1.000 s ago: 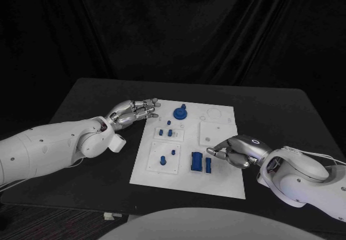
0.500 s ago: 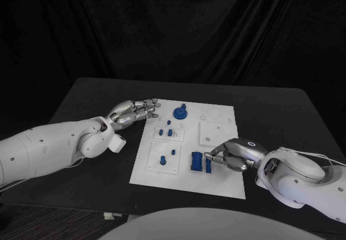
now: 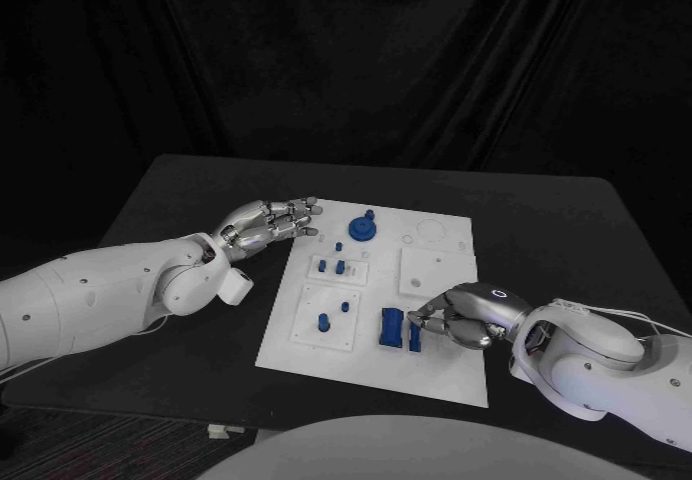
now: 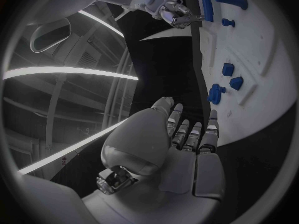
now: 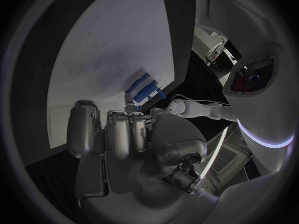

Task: Assemble the parts on the task board

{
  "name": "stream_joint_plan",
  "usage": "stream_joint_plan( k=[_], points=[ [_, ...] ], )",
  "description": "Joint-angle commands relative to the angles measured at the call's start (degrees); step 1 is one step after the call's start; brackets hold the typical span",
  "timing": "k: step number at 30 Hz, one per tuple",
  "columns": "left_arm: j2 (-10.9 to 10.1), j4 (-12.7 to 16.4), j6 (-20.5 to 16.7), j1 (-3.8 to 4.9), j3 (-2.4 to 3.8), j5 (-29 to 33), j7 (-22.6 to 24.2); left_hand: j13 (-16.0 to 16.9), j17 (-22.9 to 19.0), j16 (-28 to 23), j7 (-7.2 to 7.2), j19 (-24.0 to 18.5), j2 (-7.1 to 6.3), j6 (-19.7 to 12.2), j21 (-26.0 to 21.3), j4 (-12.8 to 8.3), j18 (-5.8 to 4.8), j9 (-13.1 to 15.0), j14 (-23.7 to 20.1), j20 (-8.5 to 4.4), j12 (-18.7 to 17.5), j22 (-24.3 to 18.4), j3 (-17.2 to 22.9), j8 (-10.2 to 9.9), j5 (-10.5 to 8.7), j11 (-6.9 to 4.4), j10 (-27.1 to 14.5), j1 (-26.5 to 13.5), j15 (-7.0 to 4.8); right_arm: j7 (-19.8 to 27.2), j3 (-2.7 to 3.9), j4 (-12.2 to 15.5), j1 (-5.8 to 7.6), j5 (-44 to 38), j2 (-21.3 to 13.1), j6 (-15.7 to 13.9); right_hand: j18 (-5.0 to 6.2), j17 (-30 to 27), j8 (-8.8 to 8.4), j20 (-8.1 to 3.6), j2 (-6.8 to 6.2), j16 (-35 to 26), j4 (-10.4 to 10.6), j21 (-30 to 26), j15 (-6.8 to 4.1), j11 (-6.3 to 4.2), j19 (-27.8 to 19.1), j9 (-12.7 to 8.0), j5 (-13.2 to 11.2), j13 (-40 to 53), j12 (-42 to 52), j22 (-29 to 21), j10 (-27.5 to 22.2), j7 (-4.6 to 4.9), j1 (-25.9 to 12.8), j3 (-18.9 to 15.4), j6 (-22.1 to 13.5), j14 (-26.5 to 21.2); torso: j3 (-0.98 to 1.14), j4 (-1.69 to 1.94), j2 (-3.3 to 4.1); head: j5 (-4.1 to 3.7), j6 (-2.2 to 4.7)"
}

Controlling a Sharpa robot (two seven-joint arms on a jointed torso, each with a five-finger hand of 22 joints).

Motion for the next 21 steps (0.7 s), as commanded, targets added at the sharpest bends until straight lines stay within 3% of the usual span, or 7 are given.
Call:
stream_joint_plan(
  k=[1,7,12,14,17,19,21],
  points=[
    [0.0,0.2,0.6,-0.08,0.05,0.4,1.0,0.1,0.1,0.4,0.06,0.4,0.31,0.2,0.1,0.1,-0.51,0.1,0.1,-0.2,0.2,-0.1,0.3,0.2,0.23,0.38,-0.1,-0.3,-0.13,-1.0,-0.13,0.0,-0.34,-1.2,0.0,2.1,-0.49,9.5,-0.21,-0.35,0.02,0.2,0.0,-0.4,-0.28,-0.38,0.0,0.0,1.1,15.1,0.1,11.0,6.2,-0.04,0.5,0.5,0.2,4.9,0.01,0.0,-0.04,-0.02,-0.01],
    [0.1,0.1,0.6,-0.09,0.05,0.4,1.0,0.1,0.1,0.4,0.06,0.4,0.31,0.2,0.1,0.1,-0.51,0.1,0.1,-0.2,0.2,-0.1,0.3,0.2,0.23,0.38,-0.1,-0.3,-0.13,-1.6,-0.13,-0.2,-0.37,-1.8,-0.1,2.0,-0.43,9.7,-0.14,-0.36,0.04,0.3,0.0,-0.7,-0.29,-0.38,-0.2,0.0,1.5,15.1,0.1,10.9,6.2,-0.03,0.6,0.7,0.4,4.9,0.03,-0.02,-0.06,-0.02,-0.01],
    [0.1,-0.1,0.6,-0.1,0.05,0.4,1.0,0.1,0.1,0.4,0.06,0.4,0.31,0.2,0.1,0.1,-0.51,0.1,0.1,-0.2,0.2,-0.1,0.3,0.2,0.23,0.38,-0.1,-0.3,-0.13,-1.8,-0.13,-0.4,-0.37,-2.0,-0.5,-0.7,-0.33,9.5,-0.24,-0.34,0.08,0.2,0.0,-1.2,-0.27,-0.39,-0.4,0.0,1.8,15.1,0.1,10.8,6.2,-0.01,0.7,0.9,0.3,4.9,0.02,0.0,-0.07,0.05,-0.01],
    [0.1,-0.1,0.6,-0.11,0.05,0.4,1.0,0.1,0.1,0.4,0.12,0.4,0.31,0.1,0.1,0.0,-0.51,0.0,0.1,-0.2,0.2,-0.1,0.6,0.2,0.25,0.46,0.0,-0.4,-0.17,-1.5,-0.12,-0.4,-0.37,-2.0,-0.7,-2.3,-0.27,9.3,-0.57,-0.19,-0.1,0.1,0.0,-1.6,0.03,-0.41,-0.6,-0.2,2.0,15.0,0.1,10.7,6.1,0.14,1.2,1.3,-1.1,4.8,0.01,-0.03,-0.09,0.06,-0.01],
    [0.1,-0.1,0.5,-0.12,0.05,0.4,1.1,0.1,0.1,0.4,0.12,0.4,0.31,0.1,0.1,0.0,-0.51,0.0,0.1,-0.2,0.2,-0.1,0.6,0.2,0.25,0.46,0.0,-0.4,-0.17,-0.5,-0.12,-0.1,-0.33,-2.0,-1.4,-5.7,-0.28,9.3,-0.88,0.12,-0.71,0.0,-0.1,-1.5,0.34,-0.44,-0.5,-0.6,2.1,14.8,-0.1,10.7,6.0,0.19,2.4,2.0,-8.7,4.8,0.03,-0.05,-0.11,0.21,-0.01],
    [0.1,-0.1,0.4,-0.12,0.05,0.4,1.1,0.1,0.1,0.4,0.12,0.4,0.31,0.1,0.1,0.0,-0.51,0.0,0.1,-0.2,0.2,-0.1,0.6,0.2,0.25,0.46,0.0,-0.4,-0.17,0.3,-0.11,0.3,-0.29,-2.1,-2.0,-7.3,-0.36,9.4,-0.76,0.24,-1.21,0.1,-0.1,-1.2,0.49,-0.28,-0.4,-0.5,2.7,14.9,0.0,10.8,6.1,0.39,3.4,2.5,-9.2,4.9,0.04,-0.06,-0.13,0.26,-0.01],
    [0.0,-0.1,0.3,-0.13,0.05,0.4,1.2,0.1,0.1,0.4,0.12,0.4,0.31,0.1,0.1,0.0,-0.51,0.0,0.1,-0.2,0.2,-0.1,0.6,0.2,0.25,0.46,0.0,-0.4,-0.17,1.7,-0.1,1.1,-0.13,-2.1,-2.8,-9.3,-0.51,9.7,-0.55,0.32,-2.11,0.2,-0.2,-0.5,0.48,-0.31,0.0,-0.4,5.2,15.1,0.1,11.0,6.2,0.36,5.1,3.5,-8.4,4.9,0.06,-0.06,-0.11,0.22,-0.01]
  ],
)
